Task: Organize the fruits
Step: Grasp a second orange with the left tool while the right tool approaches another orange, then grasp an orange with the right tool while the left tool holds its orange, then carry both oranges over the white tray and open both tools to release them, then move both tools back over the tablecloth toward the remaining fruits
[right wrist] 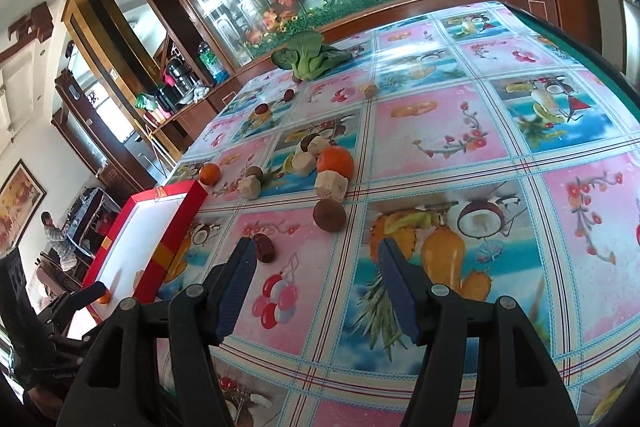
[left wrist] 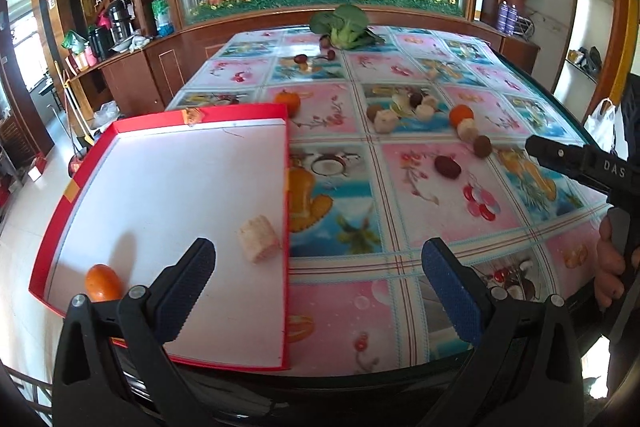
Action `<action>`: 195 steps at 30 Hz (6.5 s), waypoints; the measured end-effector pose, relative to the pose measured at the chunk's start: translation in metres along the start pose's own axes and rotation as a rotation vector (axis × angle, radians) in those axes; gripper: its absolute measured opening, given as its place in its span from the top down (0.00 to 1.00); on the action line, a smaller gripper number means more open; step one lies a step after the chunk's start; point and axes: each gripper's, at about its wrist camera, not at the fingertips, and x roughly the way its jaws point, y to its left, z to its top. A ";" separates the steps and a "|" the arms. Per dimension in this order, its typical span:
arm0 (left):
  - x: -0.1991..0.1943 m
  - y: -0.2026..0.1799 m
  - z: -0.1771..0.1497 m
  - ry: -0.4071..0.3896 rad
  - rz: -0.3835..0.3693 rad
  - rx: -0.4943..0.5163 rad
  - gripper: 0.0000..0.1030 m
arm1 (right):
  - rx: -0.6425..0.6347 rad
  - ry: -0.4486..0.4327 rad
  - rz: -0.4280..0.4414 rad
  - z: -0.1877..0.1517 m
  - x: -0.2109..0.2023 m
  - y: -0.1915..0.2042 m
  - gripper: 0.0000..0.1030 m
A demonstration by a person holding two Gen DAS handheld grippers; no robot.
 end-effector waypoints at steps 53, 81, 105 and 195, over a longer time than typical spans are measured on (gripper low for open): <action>0.217 0.021 0.170 0.482 -0.104 -0.079 0.63 | 0.206 0.118 0.123 0.084 0.090 -0.043 0.39; 0.175 -0.028 0.131 0.440 -0.212 -0.004 0.63 | 0.056 0.168 0.009 0.075 0.101 -0.024 0.70; 0.036 -0.026 0.061 0.078 -0.128 -0.032 0.63 | -0.106 -0.124 0.076 0.062 0.046 0.024 0.70; -0.011 0.061 0.017 -0.018 0.368 -0.026 0.18 | -0.230 0.000 0.146 -0.034 0.012 0.082 0.51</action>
